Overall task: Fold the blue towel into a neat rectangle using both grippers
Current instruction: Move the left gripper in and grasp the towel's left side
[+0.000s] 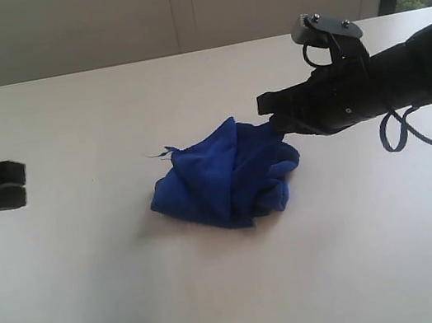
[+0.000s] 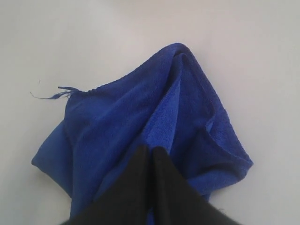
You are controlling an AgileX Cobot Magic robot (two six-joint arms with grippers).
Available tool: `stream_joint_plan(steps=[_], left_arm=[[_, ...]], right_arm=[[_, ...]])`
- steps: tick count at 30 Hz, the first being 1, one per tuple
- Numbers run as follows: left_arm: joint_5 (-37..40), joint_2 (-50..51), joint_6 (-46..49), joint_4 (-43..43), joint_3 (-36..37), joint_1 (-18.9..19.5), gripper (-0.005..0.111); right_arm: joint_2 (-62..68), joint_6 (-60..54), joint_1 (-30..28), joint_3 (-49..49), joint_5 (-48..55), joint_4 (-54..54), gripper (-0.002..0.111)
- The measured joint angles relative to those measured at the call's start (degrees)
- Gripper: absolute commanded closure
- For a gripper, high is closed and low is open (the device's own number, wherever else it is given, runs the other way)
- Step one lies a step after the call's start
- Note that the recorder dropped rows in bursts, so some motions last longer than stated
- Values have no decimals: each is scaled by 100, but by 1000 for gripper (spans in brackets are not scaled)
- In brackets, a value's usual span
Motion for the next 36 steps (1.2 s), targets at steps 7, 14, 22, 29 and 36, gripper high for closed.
stream_joint_plan(steps=[7, 14, 22, 29, 36], left_arm=[[718, 1788, 1364, -1916, -1220, -234, 107], [1354, 3129, 2591, -3836, -2004, -238, 89], [1537, 3811, 3758, -4984, -2280, -363, 54], [1451, 4087, 4136, -5151, -2280, -565, 47], [1413, 4311, 4432, -5464, -2280, -690, 48]], right_arm=[[0, 0, 0, 0, 34, 0, 108], [0, 0, 0, 0, 44, 0, 108], [187, 0, 0, 0, 44, 0, 108], [300, 0, 0, 0, 33, -33, 108], [313, 0, 0, 0, 33, -42, 108]])
